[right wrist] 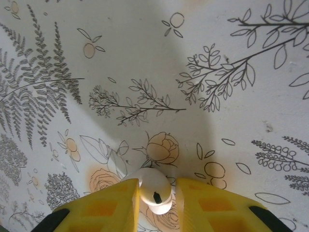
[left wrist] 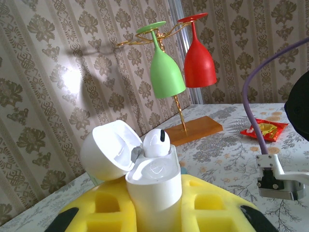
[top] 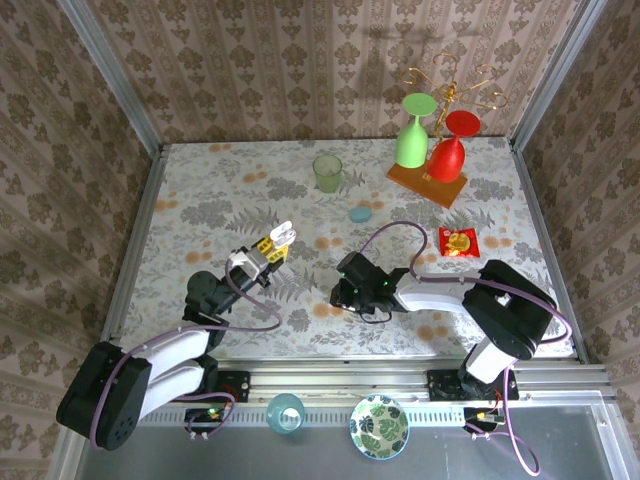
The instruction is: Insert wireless bluetooth earbuds into charging case
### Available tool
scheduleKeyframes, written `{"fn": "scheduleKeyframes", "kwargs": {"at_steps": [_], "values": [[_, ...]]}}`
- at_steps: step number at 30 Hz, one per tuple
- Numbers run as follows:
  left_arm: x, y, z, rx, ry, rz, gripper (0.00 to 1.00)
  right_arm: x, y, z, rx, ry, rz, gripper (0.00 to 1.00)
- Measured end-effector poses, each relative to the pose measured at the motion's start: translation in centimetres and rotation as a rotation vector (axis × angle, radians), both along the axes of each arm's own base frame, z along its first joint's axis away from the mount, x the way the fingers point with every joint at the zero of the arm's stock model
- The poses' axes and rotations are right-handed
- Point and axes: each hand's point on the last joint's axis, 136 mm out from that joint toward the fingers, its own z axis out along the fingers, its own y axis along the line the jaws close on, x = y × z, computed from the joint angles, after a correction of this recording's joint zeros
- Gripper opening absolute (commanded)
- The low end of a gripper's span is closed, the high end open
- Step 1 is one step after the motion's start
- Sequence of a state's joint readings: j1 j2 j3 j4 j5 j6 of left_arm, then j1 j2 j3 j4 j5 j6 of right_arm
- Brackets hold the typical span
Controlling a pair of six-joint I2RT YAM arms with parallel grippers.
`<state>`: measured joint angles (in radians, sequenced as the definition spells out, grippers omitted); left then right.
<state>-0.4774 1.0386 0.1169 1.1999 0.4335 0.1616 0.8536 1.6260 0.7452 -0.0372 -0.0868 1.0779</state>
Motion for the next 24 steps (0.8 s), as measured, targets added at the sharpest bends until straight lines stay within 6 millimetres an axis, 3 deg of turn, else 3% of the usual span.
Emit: {"fn": "scheduleKeyframes", "kwargs": {"at_steps": [17, 20, 24], "values": [[-0.1, -0.1, 0.0, 0.002, -0.001, -0.011, 0.0, 0.3, 0.0, 0.2, -0.005, -0.031, 0.046, 0.19], [-0.4, -0.4, -0.2, 0.008, 0.001, -0.033, 0.0, 0.6, -0.5, 1.2, -0.037, -0.097, 0.103, 0.19], [-1.0, -1.0, -1.1, 0.031, 0.032, -0.08, 0.0, 1.4, -1.2, 4.9, -0.071, -0.26, 0.188, 0.19]]}}
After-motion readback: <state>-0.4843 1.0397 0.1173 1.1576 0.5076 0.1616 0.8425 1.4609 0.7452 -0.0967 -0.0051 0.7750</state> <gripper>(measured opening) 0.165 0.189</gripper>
